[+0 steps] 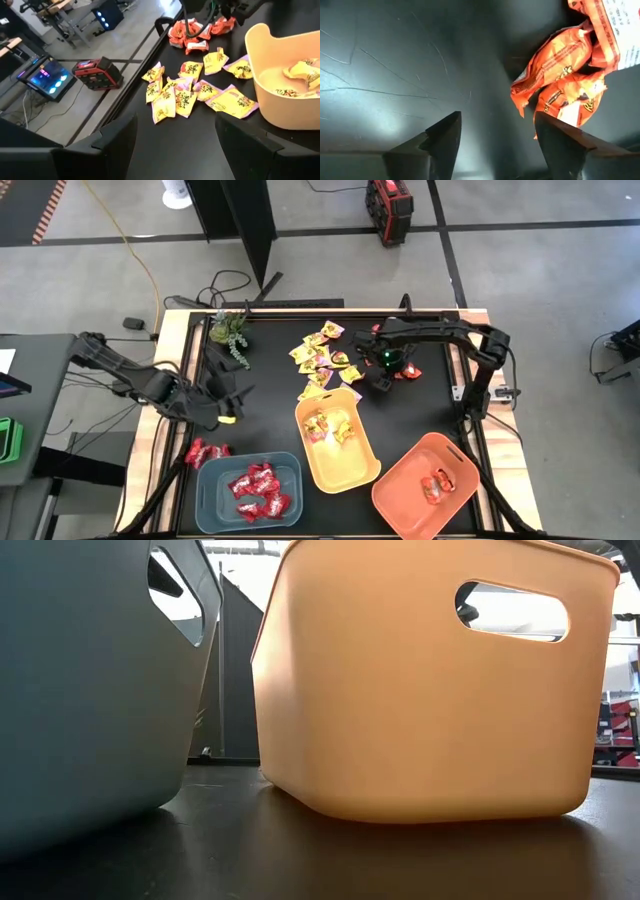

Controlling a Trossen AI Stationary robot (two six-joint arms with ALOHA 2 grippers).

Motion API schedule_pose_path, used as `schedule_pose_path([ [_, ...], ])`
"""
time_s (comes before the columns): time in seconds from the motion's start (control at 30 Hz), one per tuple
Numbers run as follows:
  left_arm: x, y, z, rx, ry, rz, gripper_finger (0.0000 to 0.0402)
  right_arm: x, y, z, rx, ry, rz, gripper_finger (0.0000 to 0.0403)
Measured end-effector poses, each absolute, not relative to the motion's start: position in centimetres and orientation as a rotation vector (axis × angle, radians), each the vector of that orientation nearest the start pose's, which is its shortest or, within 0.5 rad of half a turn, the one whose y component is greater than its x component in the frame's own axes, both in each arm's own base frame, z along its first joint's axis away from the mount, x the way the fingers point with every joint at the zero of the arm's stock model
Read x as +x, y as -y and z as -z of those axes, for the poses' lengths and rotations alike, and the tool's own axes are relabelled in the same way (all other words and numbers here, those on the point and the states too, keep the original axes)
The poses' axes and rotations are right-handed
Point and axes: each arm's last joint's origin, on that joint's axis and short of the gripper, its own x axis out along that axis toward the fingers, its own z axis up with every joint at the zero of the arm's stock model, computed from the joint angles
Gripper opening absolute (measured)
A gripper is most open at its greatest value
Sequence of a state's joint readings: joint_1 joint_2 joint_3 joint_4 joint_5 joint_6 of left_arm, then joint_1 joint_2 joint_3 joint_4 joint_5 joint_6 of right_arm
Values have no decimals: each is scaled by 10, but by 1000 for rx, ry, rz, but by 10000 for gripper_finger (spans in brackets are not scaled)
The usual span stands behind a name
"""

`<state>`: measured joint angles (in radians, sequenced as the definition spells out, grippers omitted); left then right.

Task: Sort candy
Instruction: Put the orange chocolate into the orange bin

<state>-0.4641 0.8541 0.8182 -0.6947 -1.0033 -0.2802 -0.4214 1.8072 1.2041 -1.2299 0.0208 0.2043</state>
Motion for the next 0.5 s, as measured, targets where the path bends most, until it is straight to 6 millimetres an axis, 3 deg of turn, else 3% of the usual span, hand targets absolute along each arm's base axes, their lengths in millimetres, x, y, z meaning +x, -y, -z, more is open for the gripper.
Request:
schedule_pose_path([
  [0.5, 149, 47, -304, 299, -445, -551, 261, 267, 122, -177, 512, -1768, 500, 112],
])
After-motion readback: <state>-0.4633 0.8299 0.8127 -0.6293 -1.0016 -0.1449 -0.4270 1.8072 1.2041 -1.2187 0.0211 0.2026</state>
